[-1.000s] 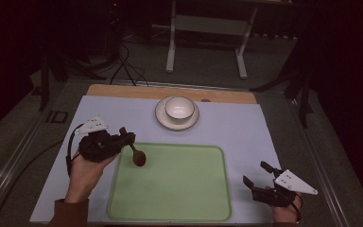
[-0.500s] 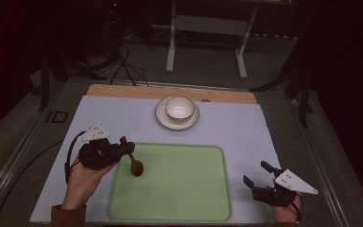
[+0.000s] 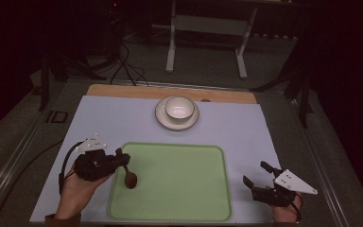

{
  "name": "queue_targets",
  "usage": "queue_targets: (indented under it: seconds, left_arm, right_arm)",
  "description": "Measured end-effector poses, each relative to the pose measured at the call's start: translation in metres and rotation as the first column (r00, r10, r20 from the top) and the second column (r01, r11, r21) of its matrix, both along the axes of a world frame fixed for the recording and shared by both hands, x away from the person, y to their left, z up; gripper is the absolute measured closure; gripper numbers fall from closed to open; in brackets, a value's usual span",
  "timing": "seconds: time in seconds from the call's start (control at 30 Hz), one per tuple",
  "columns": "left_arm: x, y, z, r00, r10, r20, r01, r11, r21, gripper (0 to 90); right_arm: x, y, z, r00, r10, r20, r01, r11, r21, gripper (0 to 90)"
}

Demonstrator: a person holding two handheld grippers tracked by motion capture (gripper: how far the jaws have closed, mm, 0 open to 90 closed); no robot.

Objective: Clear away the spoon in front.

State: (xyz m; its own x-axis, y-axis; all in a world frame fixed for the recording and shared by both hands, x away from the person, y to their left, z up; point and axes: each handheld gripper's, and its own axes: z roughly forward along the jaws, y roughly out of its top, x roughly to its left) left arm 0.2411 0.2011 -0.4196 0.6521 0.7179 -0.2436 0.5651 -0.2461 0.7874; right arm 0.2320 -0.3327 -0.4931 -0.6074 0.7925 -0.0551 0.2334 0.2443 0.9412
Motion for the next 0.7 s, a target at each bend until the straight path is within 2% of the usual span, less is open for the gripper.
queue_targets:
  seconds: [0.13,0.33,0.43,0.5,0.7]
  left_arm:
    - [-0.005,0.001,-0.004,0.9999,-0.002,-0.017,0.002,1.0000,0.002,84.2]
    - [-0.011,-0.002,-0.010,0.9986,-0.017,-0.051,0.019,0.9995,0.027,84.2]
    - [-0.007,-0.001,-0.017,0.9974,-0.021,-0.069,0.023,0.9991,0.036,84.3]
    - [-0.003,0.000,-0.020,0.9965,-0.023,-0.081,0.023,0.9997,0.003,84.3]
    - [0.008,0.000,-0.027,0.9967,-0.013,-0.080,0.013,0.9999,-0.002,83.2]
  right_arm:
    - [0.000,0.000,0.000,1.0000,-0.002,-0.001,0.002,1.000,0.001,13.9]
    - [0.000,0.000,0.000,1.0000,0.001,0.000,-0.001,1.000,-0.003,13.9]
    - [0.000,0.000,0.000,1.0000,0.002,0.000,-0.002,1.000,-0.005,13.9]
    - [0.000,0.000,0.000,1.0000,0.001,-0.001,-0.001,1.000,-0.006,13.9]
    - [0.000,0.001,0.000,1.0000,0.001,-0.004,-0.001,1.000,-0.007,13.9]
